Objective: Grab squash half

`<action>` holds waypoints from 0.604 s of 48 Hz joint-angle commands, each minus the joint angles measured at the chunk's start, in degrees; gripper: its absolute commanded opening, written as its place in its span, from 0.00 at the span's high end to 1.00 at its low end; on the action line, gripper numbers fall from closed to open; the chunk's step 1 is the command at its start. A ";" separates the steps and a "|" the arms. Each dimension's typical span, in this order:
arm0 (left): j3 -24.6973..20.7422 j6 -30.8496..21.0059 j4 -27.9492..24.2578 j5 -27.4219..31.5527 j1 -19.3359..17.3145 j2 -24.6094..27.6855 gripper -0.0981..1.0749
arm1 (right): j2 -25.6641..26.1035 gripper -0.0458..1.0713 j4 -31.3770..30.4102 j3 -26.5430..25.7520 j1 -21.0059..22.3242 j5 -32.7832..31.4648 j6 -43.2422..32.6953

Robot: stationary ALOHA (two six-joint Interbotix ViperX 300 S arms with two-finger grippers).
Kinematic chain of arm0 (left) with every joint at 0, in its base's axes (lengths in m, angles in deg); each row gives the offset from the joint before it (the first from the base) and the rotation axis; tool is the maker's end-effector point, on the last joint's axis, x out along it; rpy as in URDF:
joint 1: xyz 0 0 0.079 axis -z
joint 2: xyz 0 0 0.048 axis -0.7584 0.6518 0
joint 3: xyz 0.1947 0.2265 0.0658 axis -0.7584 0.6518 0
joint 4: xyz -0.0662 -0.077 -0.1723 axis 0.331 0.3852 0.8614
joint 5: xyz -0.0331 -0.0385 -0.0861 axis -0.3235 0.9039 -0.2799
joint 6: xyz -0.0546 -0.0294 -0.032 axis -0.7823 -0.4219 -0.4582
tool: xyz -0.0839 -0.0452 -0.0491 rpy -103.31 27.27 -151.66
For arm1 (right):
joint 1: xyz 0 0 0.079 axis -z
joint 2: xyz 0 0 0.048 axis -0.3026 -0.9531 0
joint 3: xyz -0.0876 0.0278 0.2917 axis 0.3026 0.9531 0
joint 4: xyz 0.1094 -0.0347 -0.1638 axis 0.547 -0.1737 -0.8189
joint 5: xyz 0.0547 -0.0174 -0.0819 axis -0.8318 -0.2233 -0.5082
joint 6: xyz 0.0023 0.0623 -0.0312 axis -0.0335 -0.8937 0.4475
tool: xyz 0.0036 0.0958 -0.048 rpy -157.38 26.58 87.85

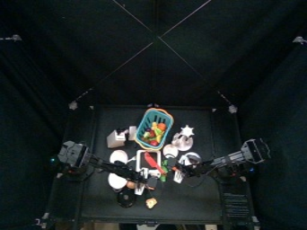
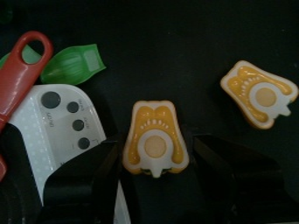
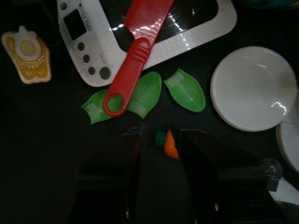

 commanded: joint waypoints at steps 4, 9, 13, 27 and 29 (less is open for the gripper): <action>-1.49 0.09 -0.18 1.41 -0.09 -3.16 0.32 | 1.93 0.33 -0.18 -0.44 0.00 0.26 0.09; -1.67 0.09 -0.53 1.41 -0.09 -3.43 0.32 | 1.85 0.33 -0.26 -0.26 0.00 0.26 0.09; -1.67 0.09 -1.23 1.14 -0.09 -4.13 0.32 | 1.85 0.33 -0.26 -0.18 0.00 0.26 0.09; -1.14 0.00 -2.20 -0.26 -0.26 -4.83 0.32 | 2.46 0.33 -0.44 -0.09 0.26 0.26 0.09; -0.88 0.00 -2.20 -1.05 -0.26 -5.10 0.32 | 2.55 0.33 -0.44 -0.09 0.26 0.26 0.09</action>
